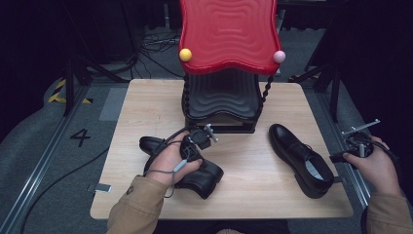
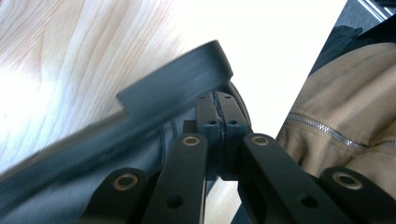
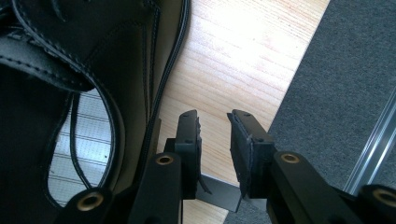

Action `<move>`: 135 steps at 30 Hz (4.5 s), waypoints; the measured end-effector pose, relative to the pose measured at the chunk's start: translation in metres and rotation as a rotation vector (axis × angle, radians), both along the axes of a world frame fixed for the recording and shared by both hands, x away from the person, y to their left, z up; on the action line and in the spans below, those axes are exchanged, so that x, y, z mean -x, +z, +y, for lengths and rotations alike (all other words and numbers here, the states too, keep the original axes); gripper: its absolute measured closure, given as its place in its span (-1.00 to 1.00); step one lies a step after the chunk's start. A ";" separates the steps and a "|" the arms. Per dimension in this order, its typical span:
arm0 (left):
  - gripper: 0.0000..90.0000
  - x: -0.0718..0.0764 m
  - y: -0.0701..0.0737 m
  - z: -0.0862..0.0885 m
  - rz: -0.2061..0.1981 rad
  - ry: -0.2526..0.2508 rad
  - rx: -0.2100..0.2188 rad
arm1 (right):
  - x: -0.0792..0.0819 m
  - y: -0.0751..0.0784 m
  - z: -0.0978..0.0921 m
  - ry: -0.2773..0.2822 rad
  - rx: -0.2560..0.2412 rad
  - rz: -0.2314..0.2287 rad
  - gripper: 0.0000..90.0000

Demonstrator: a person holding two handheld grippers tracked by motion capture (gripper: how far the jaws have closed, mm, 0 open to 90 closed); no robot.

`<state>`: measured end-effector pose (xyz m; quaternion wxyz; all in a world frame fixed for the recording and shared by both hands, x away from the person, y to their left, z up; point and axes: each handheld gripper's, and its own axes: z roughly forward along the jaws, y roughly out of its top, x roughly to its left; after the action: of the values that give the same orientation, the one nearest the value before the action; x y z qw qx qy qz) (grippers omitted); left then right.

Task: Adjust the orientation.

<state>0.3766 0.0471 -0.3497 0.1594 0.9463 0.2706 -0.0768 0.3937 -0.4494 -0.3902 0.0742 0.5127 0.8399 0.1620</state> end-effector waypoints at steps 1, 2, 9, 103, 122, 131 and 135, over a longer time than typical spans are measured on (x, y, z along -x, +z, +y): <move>1.00 -0.001 -0.002 -0.002 0.000 -0.001 0.000 | 0.001 0.000 -0.001 0.000 0.000 -0.001 0.63; 1.00 -0.002 -0.004 -0.006 0.005 -0.003 -0.003 | 0.001 0.000 -0.001 -0.001 -0.002 -0.001 0.63; 1.00 -0.009 -0.014 -0.016 0.012 -0.010 -0.016 | 0.004 -0.001 -0.005 -0.001 -0.001 -0.003 0.61; 0.74 -0.003 -0.005 -0.031 -0.023 0.031 -0.073 | 0.032 0.013 -0.019 -0.028 0.001 -0.156 0.51; 0.47 0.021 -0.006 -0.008 0.035 0.017 0.012 | 0.029 0.020 -0.002 0.011 -0.008 -0.158 0.47; 0.37 0.019 0.012 0.031 -0.022 0.129 0.105 | 0.029 0.029 0.029 0.073 -0.092 -0.151 0.42; 0.36 0.017 0.013 0.043 -0.025 0.160 0.115 | 0.029 0.033 0.048 0.106 -0.155 -0.131 0.42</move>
<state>0.3599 0.0901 -0.3369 0.2223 0.9119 0.3385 -0.0672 0.3652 -0.4009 -0.3573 0.0805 0.4601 0.8441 0.2634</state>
